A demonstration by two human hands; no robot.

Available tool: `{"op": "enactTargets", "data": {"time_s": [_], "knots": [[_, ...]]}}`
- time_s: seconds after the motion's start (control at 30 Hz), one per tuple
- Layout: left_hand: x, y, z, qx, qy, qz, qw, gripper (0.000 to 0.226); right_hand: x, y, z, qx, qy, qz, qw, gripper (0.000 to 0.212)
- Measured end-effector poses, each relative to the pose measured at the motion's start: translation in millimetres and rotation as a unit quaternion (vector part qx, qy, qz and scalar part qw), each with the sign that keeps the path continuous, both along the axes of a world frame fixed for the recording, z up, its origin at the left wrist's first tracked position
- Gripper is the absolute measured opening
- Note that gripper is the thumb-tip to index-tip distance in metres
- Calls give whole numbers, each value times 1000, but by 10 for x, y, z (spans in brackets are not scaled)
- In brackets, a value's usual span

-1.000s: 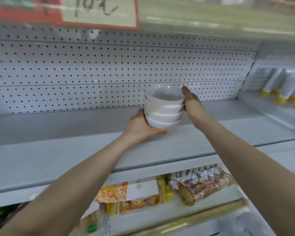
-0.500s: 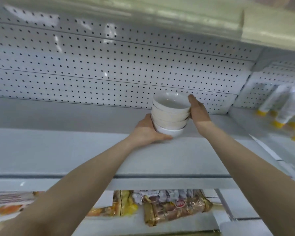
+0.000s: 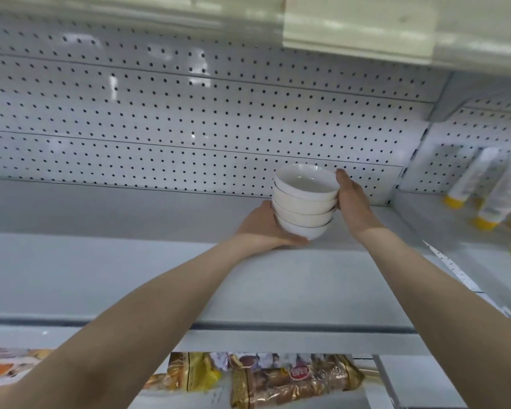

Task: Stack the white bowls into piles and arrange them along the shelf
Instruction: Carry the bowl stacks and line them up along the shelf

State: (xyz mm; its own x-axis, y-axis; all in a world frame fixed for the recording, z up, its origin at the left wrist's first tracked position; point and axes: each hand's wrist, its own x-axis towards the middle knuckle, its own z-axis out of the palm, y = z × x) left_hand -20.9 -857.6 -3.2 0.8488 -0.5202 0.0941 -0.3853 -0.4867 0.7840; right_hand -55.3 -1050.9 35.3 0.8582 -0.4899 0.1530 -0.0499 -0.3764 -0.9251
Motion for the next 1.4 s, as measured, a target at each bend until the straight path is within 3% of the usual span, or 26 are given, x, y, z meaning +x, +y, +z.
{"op": "enactTargets", "data": {"time_s": [0.1,0.27,0.47,0.6,0.73,0.83,0.9,1.0,1.4], "knots": [[10,-54,-15,-6,-2,-13,1000,67,11,-62,-12,-14,3,-7,1000,53],[49,-75,-68,19,-2,2,1000,93,47,-134,-52,-21,-1,1,1000,44],[36,-12,-28,30,-2,-8,1000,91,3,-135,30,-52,16,26,998,38],[62,175,75,86,-33,-12,996,86,-75,-84,267,-137,-3,24,990,40],[129,466,258,134,-125,21,983,68,-47,122,612,-332,0,10,943,37],[154,776,421,157,-190,53,968,59,49,386,776,-446,-28,32,894,43],[154,1040,509,159,-215,88,960,56,112,606,797,-471,-47,62,879,47],[142,1508,624,157,-239,141,948,55,171,1063,785,-485,-81,97,865,39],[-193,3990,831,196,-319,297,879,60,448,3498,711,-484,-113,246,832,45]]}}
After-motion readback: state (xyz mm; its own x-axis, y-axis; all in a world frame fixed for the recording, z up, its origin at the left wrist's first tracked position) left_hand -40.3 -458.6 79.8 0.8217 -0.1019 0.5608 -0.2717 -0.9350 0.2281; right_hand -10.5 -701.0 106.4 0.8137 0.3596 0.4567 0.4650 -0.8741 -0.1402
